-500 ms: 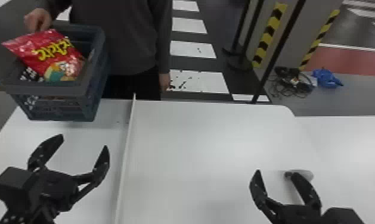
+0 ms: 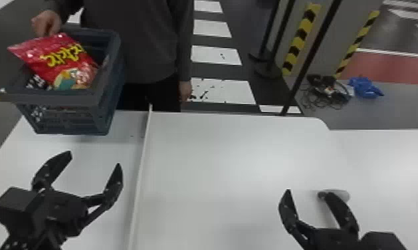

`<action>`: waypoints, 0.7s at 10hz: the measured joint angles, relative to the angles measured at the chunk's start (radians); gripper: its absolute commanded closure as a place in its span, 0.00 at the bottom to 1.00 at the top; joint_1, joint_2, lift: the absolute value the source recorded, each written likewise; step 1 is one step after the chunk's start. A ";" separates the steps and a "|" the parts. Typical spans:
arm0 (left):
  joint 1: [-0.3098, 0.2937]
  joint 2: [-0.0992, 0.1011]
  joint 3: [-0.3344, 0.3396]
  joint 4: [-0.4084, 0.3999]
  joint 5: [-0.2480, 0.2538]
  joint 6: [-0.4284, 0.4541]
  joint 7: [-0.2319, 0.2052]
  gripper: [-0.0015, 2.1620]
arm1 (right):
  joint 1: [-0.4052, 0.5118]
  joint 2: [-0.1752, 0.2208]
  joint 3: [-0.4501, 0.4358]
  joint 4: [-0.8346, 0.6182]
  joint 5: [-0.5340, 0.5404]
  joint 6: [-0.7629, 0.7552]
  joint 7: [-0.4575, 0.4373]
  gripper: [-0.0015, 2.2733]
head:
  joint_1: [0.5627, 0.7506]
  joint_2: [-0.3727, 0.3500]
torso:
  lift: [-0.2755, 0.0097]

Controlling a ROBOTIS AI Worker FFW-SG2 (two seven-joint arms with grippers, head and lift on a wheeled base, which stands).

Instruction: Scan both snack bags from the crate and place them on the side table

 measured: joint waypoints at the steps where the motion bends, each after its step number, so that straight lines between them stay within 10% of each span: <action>1: 0.000 0.000 0.000 0.000 0.000 0.000 0.000 0.02 | -0.001 0.000 0.000 0.000 0.001 0.000 0.000 0.01 | 0.70 0.28 | 0.62; 7: -0.002 0.000 -0.003 -0.001 0.000 -0.001 -0.004 0.02 | -0.012 0.000 0.002 0.007 0.004 0.003 0.000 0.01 | 0.70 0.28 | 0.62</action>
